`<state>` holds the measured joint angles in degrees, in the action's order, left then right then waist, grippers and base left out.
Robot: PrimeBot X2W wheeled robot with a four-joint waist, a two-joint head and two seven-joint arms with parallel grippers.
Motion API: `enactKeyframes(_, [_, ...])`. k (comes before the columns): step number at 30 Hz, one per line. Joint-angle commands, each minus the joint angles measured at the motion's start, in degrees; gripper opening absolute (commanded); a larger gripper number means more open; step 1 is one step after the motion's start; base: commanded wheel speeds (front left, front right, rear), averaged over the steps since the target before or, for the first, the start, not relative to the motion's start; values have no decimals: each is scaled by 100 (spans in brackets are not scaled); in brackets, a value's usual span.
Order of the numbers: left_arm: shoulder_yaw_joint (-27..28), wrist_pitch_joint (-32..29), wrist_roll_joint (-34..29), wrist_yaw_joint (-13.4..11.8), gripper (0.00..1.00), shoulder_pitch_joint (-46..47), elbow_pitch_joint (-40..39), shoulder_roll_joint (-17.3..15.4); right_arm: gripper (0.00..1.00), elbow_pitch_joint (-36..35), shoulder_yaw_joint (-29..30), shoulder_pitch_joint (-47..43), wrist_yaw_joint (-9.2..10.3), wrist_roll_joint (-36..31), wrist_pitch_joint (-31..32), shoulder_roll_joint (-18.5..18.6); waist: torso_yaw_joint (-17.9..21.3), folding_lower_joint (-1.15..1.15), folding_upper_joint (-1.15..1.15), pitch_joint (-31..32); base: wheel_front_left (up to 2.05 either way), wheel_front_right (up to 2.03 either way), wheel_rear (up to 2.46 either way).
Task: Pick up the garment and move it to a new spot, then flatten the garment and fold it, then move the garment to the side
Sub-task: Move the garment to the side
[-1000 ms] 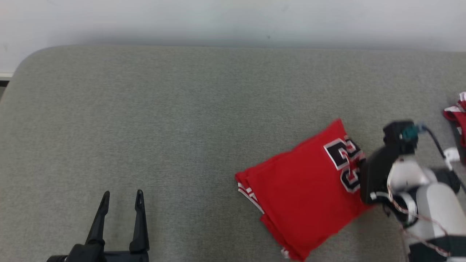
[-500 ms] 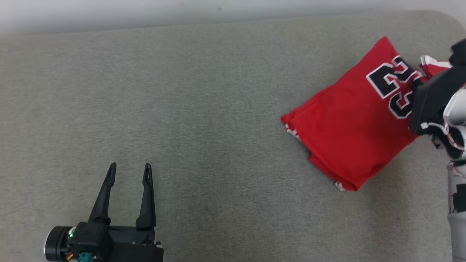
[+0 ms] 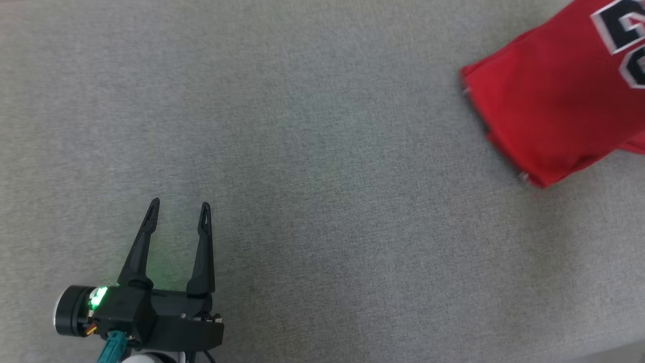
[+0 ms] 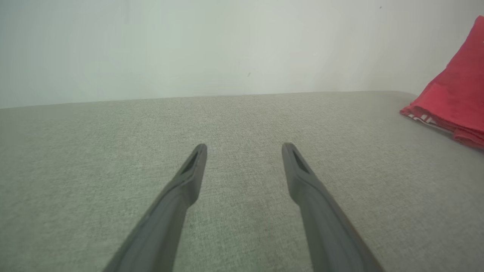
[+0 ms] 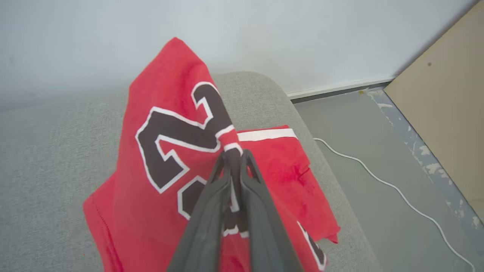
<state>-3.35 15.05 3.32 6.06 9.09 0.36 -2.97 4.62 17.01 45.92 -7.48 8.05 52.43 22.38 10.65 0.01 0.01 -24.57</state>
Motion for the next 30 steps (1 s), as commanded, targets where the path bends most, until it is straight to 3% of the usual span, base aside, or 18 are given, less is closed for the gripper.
enactKeyframes(1, [7, 15, -27, 14, 100, 73, -10, -26, 0, -48, 28, 37, -2, -18, 3, -3, 106, -1, -1, -136, 0, 0, 0])
enactKeyframes(3, [18, 14, -35, 40, 100, 73, -33, -51, 0, -194, 236, 32, -2, -139, 10, -66, 126, -1, -1, -198, 0, 0, 0])
enactKeyframes(11, [18, 14, -148, 87, 100, 143, -91, -275, 0, -89, 702, 133, -2, -658, -350, 260, 157, -1, -1, -528, 0, 0, 0])
enactKeyframes(18, [18, 12, -256, 87, 100, 192, -215, -533, 0, 607, 1293, 398, -2, -1306, -1218, 392, 131, -1, -1, -833, 0, 0, 0])
enactKeyframes(23, [-10, 9, -331, 89, 100, 225, -306, -627, 0, 1188, 2013, 634, -2, -1779, -1877, 213, 95, -1, -1, -967, 0, 0, 0])
enactKeyframes(24, [-16, 9, -332, 86, 100, 228, -317, -638, 20, 1252, 2120, 682, -2, -1863, -2030, 176, 95, -1, -1, -976, 0, 0, 0])
enactKeyframes(25, [-27, 9, -328, 83, 100, 231, -327, -646, 78, 1324, 2199, 714, -2, -1953, -2166, 149, 97, -1, -1, -977, 0, 0, 0])
enactKeyframes(26, [-43, 8, -335, 83, 100, 238, -340, -654, 100, 1393, 2245, 733, -2, -2016, -2266, 108, 99, -1, -1, -974, 0, 0, 0])
enactKeyframes(30, [-127, 8, -281, 90, 100, 272, -424, -641, 100, 1608, 2303, 774, -3, -2177, -2645, -50, 111, -1, -1, -870, 0, 0, 0])
